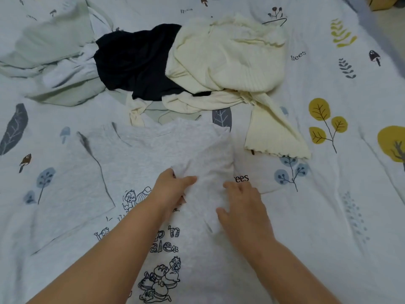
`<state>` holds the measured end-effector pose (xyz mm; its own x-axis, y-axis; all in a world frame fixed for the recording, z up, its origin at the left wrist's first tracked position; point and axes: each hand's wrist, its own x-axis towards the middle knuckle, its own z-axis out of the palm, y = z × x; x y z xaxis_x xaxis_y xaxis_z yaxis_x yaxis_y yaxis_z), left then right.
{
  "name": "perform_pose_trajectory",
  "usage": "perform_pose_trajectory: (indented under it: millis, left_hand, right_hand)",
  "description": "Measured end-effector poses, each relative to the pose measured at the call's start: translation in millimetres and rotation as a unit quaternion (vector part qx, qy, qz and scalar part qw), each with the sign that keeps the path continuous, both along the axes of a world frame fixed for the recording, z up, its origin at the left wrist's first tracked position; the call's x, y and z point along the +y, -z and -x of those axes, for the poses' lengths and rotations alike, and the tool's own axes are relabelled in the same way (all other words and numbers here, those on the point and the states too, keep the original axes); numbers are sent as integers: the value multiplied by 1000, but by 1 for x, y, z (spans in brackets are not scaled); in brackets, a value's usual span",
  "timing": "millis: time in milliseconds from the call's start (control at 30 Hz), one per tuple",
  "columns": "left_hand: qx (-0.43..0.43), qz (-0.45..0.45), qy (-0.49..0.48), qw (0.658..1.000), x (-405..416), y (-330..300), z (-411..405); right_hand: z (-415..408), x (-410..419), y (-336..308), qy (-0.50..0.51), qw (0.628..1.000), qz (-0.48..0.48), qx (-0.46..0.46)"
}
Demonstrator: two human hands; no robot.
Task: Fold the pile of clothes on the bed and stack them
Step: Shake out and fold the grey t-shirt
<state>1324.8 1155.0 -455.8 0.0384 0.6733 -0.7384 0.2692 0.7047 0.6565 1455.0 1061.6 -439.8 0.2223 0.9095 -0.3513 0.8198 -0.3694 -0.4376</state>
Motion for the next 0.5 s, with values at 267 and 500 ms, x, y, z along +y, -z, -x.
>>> perform_pose_trajectory:
  millis: [267, 500]
  left_hand:
    - [254, -206, 68, 942, 1, 8, 3]
    - [322, -356, 230, 847, 28, 16, -38]
  right_hand:
    - [-5, -8, 15, -25, 999, -32, 7]
    - [-21, 26, 25, 186, 979, 3, 81]
